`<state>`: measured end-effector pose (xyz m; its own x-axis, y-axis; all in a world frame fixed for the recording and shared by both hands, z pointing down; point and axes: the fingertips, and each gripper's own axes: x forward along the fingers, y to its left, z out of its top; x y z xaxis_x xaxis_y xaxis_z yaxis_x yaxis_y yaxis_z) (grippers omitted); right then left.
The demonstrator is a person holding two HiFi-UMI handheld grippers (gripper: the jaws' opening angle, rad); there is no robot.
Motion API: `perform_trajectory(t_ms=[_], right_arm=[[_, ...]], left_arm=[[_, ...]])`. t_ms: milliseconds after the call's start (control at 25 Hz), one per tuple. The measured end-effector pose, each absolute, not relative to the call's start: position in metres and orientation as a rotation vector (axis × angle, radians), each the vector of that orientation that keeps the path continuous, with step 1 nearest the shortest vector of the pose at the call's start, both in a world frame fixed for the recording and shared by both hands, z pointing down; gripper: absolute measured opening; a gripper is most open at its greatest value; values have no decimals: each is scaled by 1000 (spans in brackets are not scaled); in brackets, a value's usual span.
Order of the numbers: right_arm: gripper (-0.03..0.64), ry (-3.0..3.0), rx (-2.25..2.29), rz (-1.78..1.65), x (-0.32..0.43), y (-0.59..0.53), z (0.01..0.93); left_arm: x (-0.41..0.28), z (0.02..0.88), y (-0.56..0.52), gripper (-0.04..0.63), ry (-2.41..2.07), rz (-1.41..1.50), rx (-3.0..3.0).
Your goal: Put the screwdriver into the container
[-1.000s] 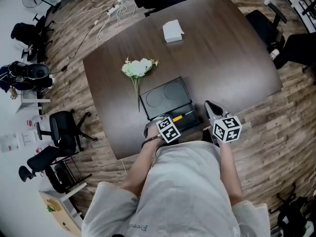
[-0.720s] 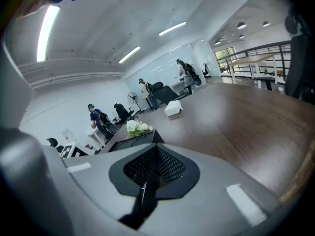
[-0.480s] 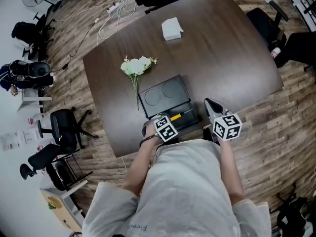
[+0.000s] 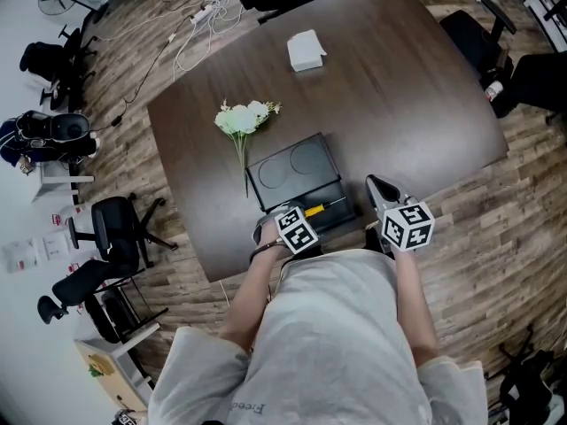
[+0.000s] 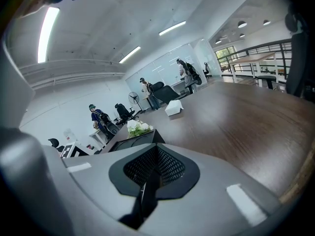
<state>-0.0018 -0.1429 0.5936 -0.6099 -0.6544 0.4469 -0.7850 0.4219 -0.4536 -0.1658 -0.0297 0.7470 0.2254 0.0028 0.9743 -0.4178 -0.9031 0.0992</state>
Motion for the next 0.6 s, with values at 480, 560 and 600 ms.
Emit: perform_trajectory(t_ms=[480, 560, 600], right_arm=[[2, -2470, 1267, 956, 1, -139, 594], [2, -2473, 1255, 955, 0, -139, 595], [2, -2475, 1248, 955, -1, -138, 596]], left_arm=[[-166, 743, -28, 169, -384, 1721, 2164], [-166, 743, -29, 169, -395, 1712, 2165], [-166, 743, -29, 169, -401, 1707, 2165]])
